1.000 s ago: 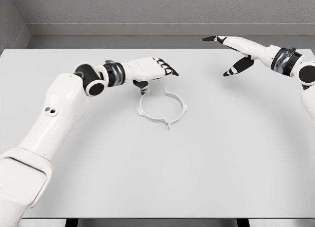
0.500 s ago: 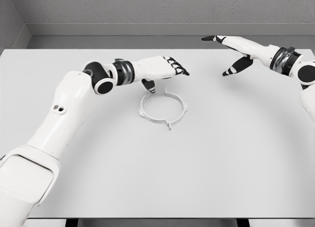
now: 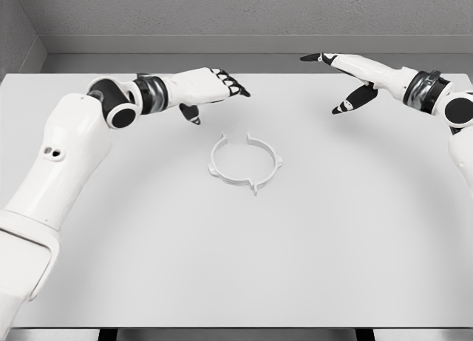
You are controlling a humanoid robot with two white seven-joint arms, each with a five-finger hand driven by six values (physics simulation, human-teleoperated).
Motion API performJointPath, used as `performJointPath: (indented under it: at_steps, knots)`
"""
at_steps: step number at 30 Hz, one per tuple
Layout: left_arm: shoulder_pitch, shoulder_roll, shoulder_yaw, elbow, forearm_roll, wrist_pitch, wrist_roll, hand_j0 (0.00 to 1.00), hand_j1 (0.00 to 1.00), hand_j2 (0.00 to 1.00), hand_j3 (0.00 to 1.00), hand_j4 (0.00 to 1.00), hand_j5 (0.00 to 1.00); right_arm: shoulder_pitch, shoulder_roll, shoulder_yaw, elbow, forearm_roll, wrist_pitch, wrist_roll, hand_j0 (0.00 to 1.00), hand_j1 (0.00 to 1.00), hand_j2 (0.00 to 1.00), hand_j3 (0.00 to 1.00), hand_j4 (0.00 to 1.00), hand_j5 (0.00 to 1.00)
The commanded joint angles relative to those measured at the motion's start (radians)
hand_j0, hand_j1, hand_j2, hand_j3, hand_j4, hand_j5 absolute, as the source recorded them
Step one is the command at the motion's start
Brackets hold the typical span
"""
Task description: Assemble PVC drainage pipe clamps
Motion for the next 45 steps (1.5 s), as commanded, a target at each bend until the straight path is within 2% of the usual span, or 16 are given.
performJointPath:
  at_steps: [1, 9, 22, 45]
  knots:
    - [0.0, 0.003, -0.004, 0.001, 0.005, 0.003, 0.001, 1.0, 1.0, 1.0, 1.0, 1.0, 1.0, 0.0, 0.0, -0.002, -0.001, -0.008, 0.003, 0.0, 1.0, 1.0, 1.0, 1.0, 1.0, 1.0]
    - [0.009, -0.068, -0.011, 0.002, -0.001, 0.003, 0.001, 1.0, 1.0, 1.0, 1.0, 1.0, 1.0, -0.002, 0.006, -0.002, -0.002, -0.008, 0.003, 0.0, 1.0, 1.0, 1.0, 1.0, 1.0, 1.0]
    - [0.029, -0.057, -0.008, 0.004, -0.001, 0.003, 0.002, 1.0, 1.0, 1.0, 1.0, 1.0, 1.0, -0.002, 0.007, -0.002, -0.004, -0.008, 0.003, 0.0, 1.0, 1.0, 1.0, 1.0, 1.0, 1.0]
    - [0.031, -0.064, -0.01, 0.004, -0.003, 0.003, 0.001, 1.0, 1.0, 1.0, 1.0, 1.0, 1.0, -0.008, 0.016, -0.002, -0.002, -0.006, 0.003, 0.0, 1.0, 1.0, 1.0, 1.0, 1.0, 1.0]
